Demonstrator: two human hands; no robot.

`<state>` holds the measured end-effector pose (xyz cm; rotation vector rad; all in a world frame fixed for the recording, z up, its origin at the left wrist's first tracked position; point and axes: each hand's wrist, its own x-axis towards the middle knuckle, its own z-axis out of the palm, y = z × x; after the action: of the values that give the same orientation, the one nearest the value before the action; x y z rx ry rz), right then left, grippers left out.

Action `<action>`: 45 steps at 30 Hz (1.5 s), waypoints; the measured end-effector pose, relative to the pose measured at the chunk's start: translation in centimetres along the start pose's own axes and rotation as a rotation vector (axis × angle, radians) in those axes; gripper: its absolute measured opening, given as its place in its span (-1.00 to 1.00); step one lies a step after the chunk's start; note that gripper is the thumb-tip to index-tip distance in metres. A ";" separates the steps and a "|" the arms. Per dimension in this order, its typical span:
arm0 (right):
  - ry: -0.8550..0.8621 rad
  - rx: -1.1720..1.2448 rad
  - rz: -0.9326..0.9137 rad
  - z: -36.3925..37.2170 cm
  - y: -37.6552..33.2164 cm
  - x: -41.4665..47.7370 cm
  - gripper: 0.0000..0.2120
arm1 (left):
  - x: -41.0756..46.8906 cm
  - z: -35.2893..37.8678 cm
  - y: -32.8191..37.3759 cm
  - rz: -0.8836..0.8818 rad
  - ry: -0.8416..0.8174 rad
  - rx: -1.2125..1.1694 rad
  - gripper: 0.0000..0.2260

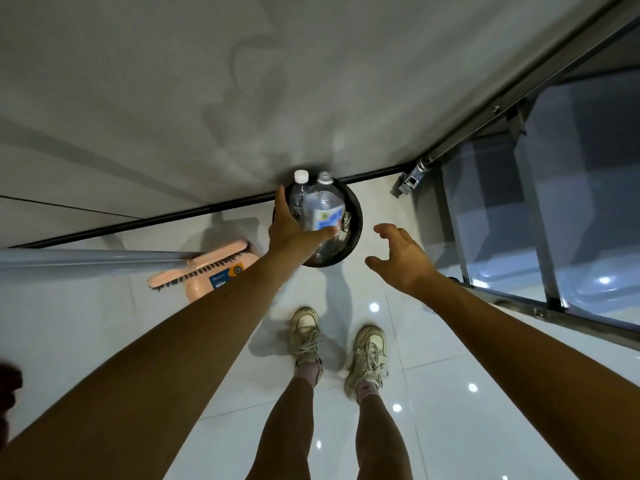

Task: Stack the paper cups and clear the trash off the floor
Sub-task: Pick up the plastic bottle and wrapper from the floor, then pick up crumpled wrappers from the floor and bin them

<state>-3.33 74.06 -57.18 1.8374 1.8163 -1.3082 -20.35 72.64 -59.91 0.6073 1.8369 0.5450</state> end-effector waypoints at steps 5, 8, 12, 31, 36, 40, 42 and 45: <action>0.017 0.000 0.007 0.2 0.4 -0.9 -0.45 | -1.0 -0.7 -1.1 -0.017 -0.001 -0.004 -0.07; 0.024 0.003 0.003 0.4 0.7 -1.6 -0.45 | -1.5 -1.0 -1.4 -0.013 -0.006 0.030 -0.09; 0.049 0.021 0.024 0.4 1.5 -2.7 -0.45 | -2.1 -0.8 -1.3 0.029 -0.047 0.054 -0.12; 0.368 0.292 0.107 -4.7 7.8 -24.3 -0.46 | -22.7 6.5 8.2 0.732 -0.462 0.968 -0.32; 0.527 0.345 0.242 -5.0 14.9 -38.8 -0.48 | -34.9 14.0 9.0 0.929 -0.570 1.029 -0.35; 0.669 0.404 0.385 -3.6 20.0 -50.4 -0.49 | -46.0 19.9 8.1 1.074 -0.720 0.986 -0.36; 0.702 0.434 0.424 -2.7 21.3 -53.6 -0.49 | -49.2 21.8 7.2 1.094 -0.749 0.984 -0.37; 0.794 0.510 0.551 -0.1 24.5 -60.8 -0.49 | -56.1 25.9 4.3 1.174 -0.915 1.029 -0.36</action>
<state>29.37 28.32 -23.40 3.1703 1.0731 -0.9310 21.26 42.09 -25.65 2.2233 0.5944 -0.0795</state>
